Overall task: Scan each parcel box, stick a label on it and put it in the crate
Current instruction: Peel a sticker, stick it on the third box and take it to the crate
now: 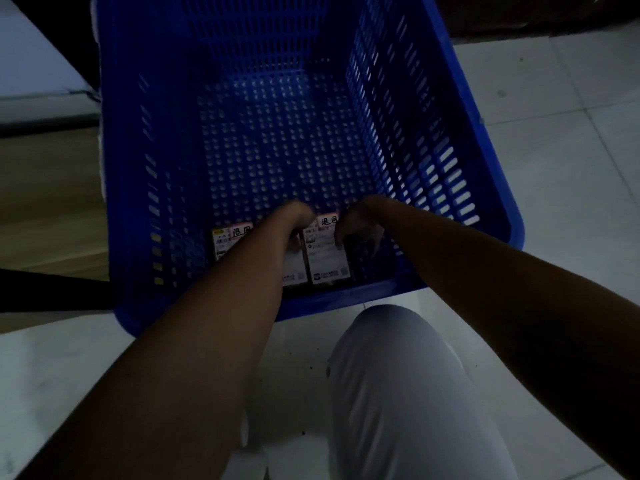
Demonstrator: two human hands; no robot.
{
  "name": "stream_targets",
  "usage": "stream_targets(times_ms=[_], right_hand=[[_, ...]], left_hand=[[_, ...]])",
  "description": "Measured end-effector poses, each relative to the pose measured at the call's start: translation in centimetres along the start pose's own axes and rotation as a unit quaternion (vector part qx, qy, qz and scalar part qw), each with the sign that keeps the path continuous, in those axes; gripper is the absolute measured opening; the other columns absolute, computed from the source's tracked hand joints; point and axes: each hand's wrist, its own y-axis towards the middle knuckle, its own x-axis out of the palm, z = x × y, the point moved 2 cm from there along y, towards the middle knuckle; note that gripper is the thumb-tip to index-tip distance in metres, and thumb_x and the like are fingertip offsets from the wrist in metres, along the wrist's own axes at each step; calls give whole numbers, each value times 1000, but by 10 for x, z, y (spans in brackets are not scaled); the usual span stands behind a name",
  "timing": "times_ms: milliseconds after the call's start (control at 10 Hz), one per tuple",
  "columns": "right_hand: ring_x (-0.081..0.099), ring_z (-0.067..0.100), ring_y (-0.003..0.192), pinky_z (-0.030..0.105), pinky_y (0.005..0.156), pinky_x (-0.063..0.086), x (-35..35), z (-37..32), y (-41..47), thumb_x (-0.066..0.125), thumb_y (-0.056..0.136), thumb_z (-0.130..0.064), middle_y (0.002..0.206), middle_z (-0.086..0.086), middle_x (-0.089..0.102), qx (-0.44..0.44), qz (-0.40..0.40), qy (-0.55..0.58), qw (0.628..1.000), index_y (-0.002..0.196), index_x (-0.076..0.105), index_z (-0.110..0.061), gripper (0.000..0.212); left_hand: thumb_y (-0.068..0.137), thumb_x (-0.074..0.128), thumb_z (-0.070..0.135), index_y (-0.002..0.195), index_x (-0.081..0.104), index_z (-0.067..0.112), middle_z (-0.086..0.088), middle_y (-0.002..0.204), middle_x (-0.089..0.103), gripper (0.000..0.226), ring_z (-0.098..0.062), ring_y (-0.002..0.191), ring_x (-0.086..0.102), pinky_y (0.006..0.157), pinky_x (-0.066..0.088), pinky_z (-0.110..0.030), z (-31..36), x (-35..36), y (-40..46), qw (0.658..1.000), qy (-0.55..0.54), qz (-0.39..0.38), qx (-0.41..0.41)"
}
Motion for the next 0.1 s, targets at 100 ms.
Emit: stream_targets(times_ms=[100], right_hand=[[42,32,130,38,86,46,1,0,-15,55,95,-11,145,12,42,-15,47,-56,997,143,38,-8,50]], left_hand=[[102,37,18,120,52,-4,-18,98,57,32,-26,78,54,97,50,-40,6,-5,-7,998,20,44,39]])
